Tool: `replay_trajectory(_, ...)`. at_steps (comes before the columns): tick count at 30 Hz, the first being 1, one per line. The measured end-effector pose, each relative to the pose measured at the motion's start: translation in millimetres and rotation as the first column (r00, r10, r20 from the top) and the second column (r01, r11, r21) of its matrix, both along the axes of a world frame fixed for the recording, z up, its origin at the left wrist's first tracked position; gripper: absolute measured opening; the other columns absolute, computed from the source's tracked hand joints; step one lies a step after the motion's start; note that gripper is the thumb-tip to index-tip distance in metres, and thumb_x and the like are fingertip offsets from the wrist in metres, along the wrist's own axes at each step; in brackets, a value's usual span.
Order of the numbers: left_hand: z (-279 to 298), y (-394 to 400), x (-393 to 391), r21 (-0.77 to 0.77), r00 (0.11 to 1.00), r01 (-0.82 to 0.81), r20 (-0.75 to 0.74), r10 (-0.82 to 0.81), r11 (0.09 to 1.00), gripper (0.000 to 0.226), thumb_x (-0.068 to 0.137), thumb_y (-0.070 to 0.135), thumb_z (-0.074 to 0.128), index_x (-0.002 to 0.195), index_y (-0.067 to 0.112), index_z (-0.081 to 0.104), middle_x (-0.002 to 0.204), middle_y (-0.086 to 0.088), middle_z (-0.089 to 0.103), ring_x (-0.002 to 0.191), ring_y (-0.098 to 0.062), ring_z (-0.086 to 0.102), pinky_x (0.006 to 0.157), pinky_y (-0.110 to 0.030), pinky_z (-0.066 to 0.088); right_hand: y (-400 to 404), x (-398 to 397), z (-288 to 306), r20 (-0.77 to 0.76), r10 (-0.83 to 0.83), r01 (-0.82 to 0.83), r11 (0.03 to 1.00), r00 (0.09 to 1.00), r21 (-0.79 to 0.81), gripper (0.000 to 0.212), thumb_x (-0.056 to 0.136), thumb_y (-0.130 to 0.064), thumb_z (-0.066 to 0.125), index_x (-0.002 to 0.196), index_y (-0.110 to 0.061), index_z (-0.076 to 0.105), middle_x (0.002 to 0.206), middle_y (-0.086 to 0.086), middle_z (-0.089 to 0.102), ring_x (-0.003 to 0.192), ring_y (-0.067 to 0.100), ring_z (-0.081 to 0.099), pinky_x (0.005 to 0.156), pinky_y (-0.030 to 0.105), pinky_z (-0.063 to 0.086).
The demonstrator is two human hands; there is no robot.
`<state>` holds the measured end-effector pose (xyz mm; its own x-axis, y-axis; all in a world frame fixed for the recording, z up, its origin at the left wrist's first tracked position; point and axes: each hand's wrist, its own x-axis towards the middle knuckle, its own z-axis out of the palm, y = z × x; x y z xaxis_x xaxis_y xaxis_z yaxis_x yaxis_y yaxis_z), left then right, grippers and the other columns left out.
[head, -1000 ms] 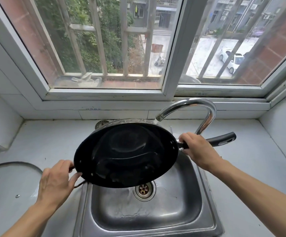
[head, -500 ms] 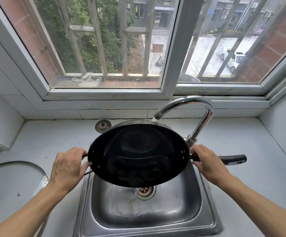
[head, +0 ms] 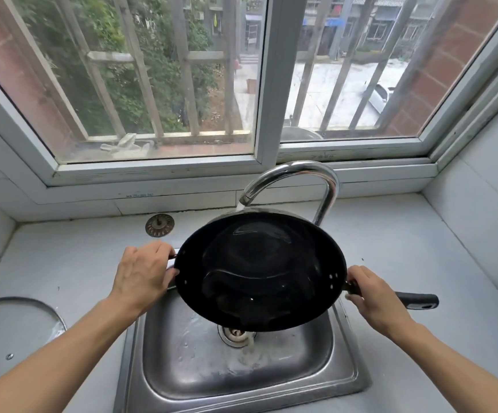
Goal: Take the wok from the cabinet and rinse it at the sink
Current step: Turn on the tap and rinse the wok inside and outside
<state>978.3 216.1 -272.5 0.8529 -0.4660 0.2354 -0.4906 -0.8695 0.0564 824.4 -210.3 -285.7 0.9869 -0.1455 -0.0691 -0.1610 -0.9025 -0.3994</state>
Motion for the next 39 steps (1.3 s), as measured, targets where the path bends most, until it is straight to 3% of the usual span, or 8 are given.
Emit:
replay_trajectory(8, 5, -10, -3, -0.019, 1.000, 0.007, -0.024, -0.007, 1.000, 0.033, 0.064, 0.024, 0.085, 0.081, 0.019, 0.056, 0.077, 0.004, 0.056, 0.068, -0.025, 0.057, 0.060, -0.035, 0.033, -7, -15, 3, 0.006, -0.015, 0.015, 1.000, 1.000, 0.025, 0.039, 0.074, -0.001, 0.074, 0.090, -0.024, 0.047, 0.085, -0.012, 0.052, 0.078, 0.014, 0.052, 0.070, 0.033, 0.046)
replay_trajectory(14, 5, 1, -8, -0.071, 0.982, -0.089, -0.176, 0.075, 0.994, 0.025, 0.074, 0.028, 0.076, 0.088, 0.022, 0.056, 0.085, 0.006, 0.057, 0.079, -0.023, 0.058, 0.073, -0.039, 0.041, -3, -14, 8, -0.001, 0.013, -0.013, 0.999, 1.000, 0.034, 0.039, 0.078, -0.003, 0.072, 0.095, -0.025, 0.046, 0.087, -0.011, 0.054, 0.081, 0.015, 0.052, 0.072, 0.033, 0.046)
replay_trajectory(18, 9, 11, -7, -0.095, 0.924, -0.210, -0.344, 0.166, 0.973, 0.024, 0.077, 0.030, 0.073, 0.094, 0.026, 0.056, 0.094, 0.008, 0.060, 0.092, -0.021, 0.060, 0.082, -0.037, 0.045, 2, -6, 12, 0.009, 0.079, -0.079, 0.997, 0.997, 0.020, 0.038, 0.080, -0.005, 0.072, 0.098, -0.026, 0.046, 0.084, -0.015, 0.053, 0.078, 0.014, 0.051, 0.069, 0.028, 0.041)
replay_trajectory(23, 17, 24, -2, -0.112, 0.832, -0.330, -0.504, 0.233, 0.937, 0.023, 0.072, 0.022, 0.076, 0.089, 0.024, 0.061, 0.090, 0.007, 0.064, 0.093, -0.020, 0.062, 0.081, -0.035, 0.050, 14, 5, 20, 0.041, 0.155, -0.152, 0.986, 0.987, -0.073, 0.036, 0.084, -0.013, 0.071, 0.109, -0.023, 0.049, 0.084, -0.010, 0.054, 0.078, 0.019, 0.051, 0.069, 0.028, 0.036)
replay_trajectory(29, 20, 38, 3, -0.154, 0.792, -0.404, -0.553, 0.261, 0.901, 0.027, 0.068, 0.016, 0.078, 0.093, 0.018, 0.067, 0.091, 0.000, 0.069, 0.093, -0.019, 0.064, 0.087, -0.035, 0.051, 18, 18, 22, -0.121, 0.201, -0.203, 0.979, 0.972, 0.000, 0.040, 0.091, -0.021, 0.061, 0.122, -0.035, 0.040, 0.101, -0.012, 0.056, 0.096, 0.019, 0.048, 0.084, 0.034, 0.042)
replay_trajectory(32, 19, 44, 2, -0.176, 0.783, -0.415, -0.568, 0.252, 0.893, 0.026, 0.068, 0.015, 0.079, 0.087, 0.021, 0.063, 0.089, 0.001, 0.068, 0.090, -0.019, 0.063, 0.083, -0.034, 0.051, 23, 22, 26, -0.152, 0.237, -0.235, 0.972, 0.960, 0.026, 0.045, 0.093, -0.019, 0.059, 0.127, -0.036, 0.036, 0.099, -0.010, 0.057, 0.092, 0.016, 0.045, 0.079, 0.031, 0.038)
replay_trajectory(36, 15, 54, -1, -0.186, 0.767, -0.408, -0.600, 0.225, 0.894, 0.021, 0.066, 0.018, 0.082, 0.076, 0.025, 0.065, 0.082, 0.004, 0.068, 0.081, -0.015, 0.064, 0.076, -0.031, 0.052, 28, 21, 31, -0.168, 0.311, -0.302, 0.950, 0.935, 0.079, 0.049, 0.088, -0.016, 0.060, 0.120, -0.043, 0.034, 0.083, -0.008, 0.059, 0.077, 0.015, 0.052, 0.072, 0.030, 0.047)
replay_trajectory(39, 12, 59, -5, -0.164, 0.737, -0.420, -0.636, 0.230, 0.892, 0.017, 0.066, 0.020, 0.085, 0.072, 0.024, 0.069, 0.075, 0.006, 0.069, 0.077, -0.012, 0.065, 0.074, -0.029, 0.052, 31, 18, 27, -0.191, 0.322, -0.317, 0.947, 0.927, 0.057, 0.049, 0.083, -0.015, 0.062, 0.115, -0.040, 0.035, 0.077, -0.006, 0.057, 0.069, 0.015, 0.051, 0.064, 0.025, 0.045)
